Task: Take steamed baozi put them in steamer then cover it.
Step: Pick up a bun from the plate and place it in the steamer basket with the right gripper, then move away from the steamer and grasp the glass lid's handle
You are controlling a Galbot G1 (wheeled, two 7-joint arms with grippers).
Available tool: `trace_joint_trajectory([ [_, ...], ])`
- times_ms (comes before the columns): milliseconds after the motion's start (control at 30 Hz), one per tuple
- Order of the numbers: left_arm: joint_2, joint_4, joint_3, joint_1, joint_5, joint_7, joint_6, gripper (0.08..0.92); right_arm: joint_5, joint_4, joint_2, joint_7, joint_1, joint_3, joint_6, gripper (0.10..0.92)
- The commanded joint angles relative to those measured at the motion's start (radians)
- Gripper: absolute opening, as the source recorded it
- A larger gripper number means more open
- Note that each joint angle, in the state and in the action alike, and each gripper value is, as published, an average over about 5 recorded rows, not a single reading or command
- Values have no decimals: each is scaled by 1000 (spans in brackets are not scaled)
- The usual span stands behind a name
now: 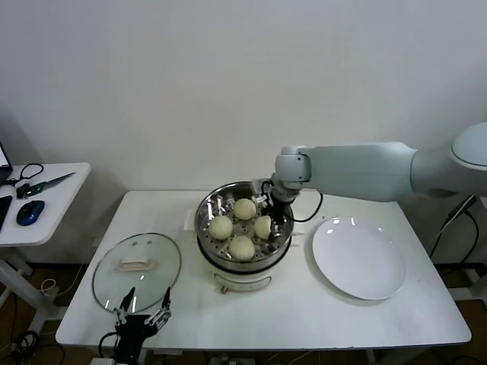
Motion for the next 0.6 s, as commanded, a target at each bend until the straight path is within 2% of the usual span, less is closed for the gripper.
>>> trace_joint_trajectory([
  [33,0,-2,-1,1,0,-1,1,823,46,8,-28,-18,61,25,24,812],
  [200,0,-12,-3,7,-3,-4,10,823,145,14,-135,-110,180,64,72,822],
  [267,1,-20,-6,10,-10,-6,20,823,196,12,-204,-94,192,134,63,823],
  [333,2,-26,-8,11,-17,-8,29,823,249,27,-285,1,159,237,30,823],
  [400,3,-31,-8,11,-18,-12,32,823,264,56,-372,159,68,388,-7,823],
  [500,5,-34,-2,11,-18,-26,33,823,213,93,-492,408,-145,671,-34,823],
  [600,8,-35,3,11,-17,-60,17,823,171,138,-593,581,-372,941,-24,823],
])
